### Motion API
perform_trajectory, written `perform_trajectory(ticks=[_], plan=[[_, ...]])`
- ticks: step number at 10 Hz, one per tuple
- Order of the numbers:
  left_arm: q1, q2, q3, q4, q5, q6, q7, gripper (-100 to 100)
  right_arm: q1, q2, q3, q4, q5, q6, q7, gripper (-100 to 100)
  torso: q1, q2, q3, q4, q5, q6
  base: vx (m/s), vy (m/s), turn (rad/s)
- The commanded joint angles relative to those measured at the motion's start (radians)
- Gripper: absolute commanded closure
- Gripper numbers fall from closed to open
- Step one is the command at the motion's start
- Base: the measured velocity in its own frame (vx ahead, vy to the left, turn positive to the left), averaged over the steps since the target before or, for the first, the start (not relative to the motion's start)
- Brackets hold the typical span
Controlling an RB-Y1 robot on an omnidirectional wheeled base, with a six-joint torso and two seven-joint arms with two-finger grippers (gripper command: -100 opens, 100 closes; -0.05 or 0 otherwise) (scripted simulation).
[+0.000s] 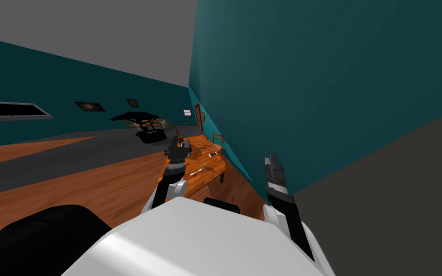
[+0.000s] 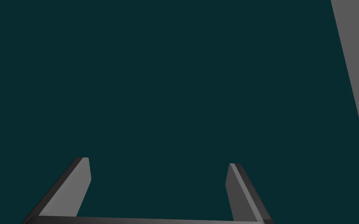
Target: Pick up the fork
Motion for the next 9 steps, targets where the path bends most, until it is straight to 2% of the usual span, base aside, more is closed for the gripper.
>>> perform_trajectory(ticks=[1, 4, 5, 7, 8, 9], plan=[[-0.002, 0.025, 0.013, 0.034, 0.008, 0.009, 0.009, -100, 0.0, 0.0, 0.0, 0.0, 0.0, 0.0, 0.0, 0, 0.0, 0.0, 0.0, 0.0, 0.0, 0.0, -0.007, -0.021, -0.111], [-0.011, 0.072, 0.045, 0.117, 0.025, 0.032, 0.029, -100, 0.0, 0.0, 0.0, 0.0, 0.0, 0.0, 0.0, 0, -0.002, 0.001, 0.001, 0.0, 0.0, 0.0, -0.008, -0.024, -0.114], [-0.011, 0.072, 0.045, 0.117, 0.025, 0.032, 0.029, -100, 0.0, 0.0, 0.0, 0.0, 0.0, 0.0, 0.0, 0, 0.0, 0.0, 0.0, 0.0, 0.0, 0.0, 0.004, -0.002, -0.041], [-0.02, 0.108, 0.075, 0.192, 0.041, 0.054, 0.048, -100, 0.0, 0.0, 0.0, 0.0, 0.0, 0.0, 0.0, 0, 0.0, -0.001, 0.0, 0.0, 0.0, 0.0, 0.009, -0.004, -0.12], [-0.02, 0.108, 0.075, 0.196, 0.041, 0.054, 0.048, -100, 0.0, 0.0, 0.0, 0.0, 0.0, 0.0, 0.0, 0, 0.0, 0.0, 0.0, 0.0, 0.0, 0.0, -0.007, -0.002, -0.044], [-0.027, 0.126, 0.093, 0.235, 0.049, 0.067, 0.059, -100, 0.0, 0.0, 0.0, 0.0, 0.0, 0.0, 0.0, 0, 0.0, 0.0, 0.0, 0.0, 0.0, 0.0, 0.016, -0.002, -0.053]])
